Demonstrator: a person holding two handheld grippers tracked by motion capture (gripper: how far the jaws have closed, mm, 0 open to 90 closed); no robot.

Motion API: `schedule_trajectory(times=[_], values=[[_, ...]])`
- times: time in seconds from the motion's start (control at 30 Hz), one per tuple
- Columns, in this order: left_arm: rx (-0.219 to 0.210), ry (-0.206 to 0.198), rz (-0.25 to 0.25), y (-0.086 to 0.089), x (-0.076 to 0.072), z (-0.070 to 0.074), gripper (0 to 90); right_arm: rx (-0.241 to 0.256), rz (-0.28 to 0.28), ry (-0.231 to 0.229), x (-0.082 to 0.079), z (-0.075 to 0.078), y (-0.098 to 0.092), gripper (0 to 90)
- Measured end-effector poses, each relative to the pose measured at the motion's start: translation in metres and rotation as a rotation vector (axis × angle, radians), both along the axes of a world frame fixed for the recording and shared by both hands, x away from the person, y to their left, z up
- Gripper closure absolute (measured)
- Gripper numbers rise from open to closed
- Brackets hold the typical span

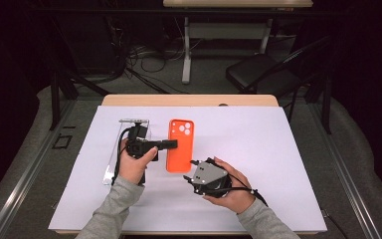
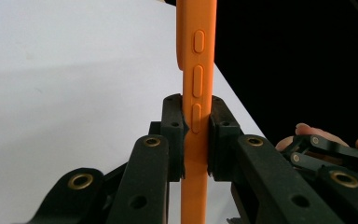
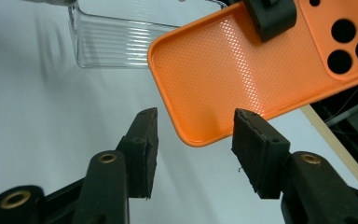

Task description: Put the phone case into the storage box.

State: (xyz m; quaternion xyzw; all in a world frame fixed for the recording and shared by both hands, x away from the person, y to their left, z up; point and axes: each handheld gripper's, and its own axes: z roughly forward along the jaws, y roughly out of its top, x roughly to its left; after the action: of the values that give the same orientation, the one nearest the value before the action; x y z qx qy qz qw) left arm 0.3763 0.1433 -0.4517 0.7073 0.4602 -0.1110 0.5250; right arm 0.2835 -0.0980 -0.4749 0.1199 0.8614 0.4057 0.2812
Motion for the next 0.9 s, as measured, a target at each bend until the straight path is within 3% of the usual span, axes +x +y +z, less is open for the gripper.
schedule_trajectory(times=[0.13, 0.17, 0.2, 0.27, 0.43, 0.53, 0.77, 0.9], values=[[-0.005, -0.009, 0.003, 0.001, 0.0, 0.001, 80.3, 0.024, -0.022, 0.041, 0.006, 0.004, -0.002, 48.9], [-0.005, -0.005, 0.007, 0.002, -0.001, 0.002, 80.3, 0.04, -0.032, 0.075, 0.009, 0.008, -0.003, 47.5], [-0.005, -0.005, 0.007, 0.002, -0.001, 0.002, 80.3, 0.04, -0.032, 0.075, 0.009, 0.008, -0.003, 47.5], [-0.008, -0.012, 0.007, 0.003, 0.0, 0.002, 80.3, 0.079, -0.068, 0.137, 0.015, 0.013, -0.005, 42.6], [-0.014, -0.007, 0.013, 0.004, -0.001, 0.003, 80.3, 0.122, -0.119, 0.198, 0.027, 0.022, -0.009, 40.4], [-0.011, -0.015, 0.012, 0.005, 0.0, 0.003, 80.3, 0.132, -0.14, 0.205, 0.03, 0.024, -0.01, 39.6], [-0.014, -0.024, 0.021, 0.006, -0.001, 0.004, 80.3, 0.188, -0.178, 0.275, 0.041, 0.029, -0.013, 39.9], [-0.015, -0.028, 0.024, 0.006, -0.001, 0.004, 80.3, 0.213, -0.192, 0.273, 0.044, 0.031, -0.016, 43.7]])
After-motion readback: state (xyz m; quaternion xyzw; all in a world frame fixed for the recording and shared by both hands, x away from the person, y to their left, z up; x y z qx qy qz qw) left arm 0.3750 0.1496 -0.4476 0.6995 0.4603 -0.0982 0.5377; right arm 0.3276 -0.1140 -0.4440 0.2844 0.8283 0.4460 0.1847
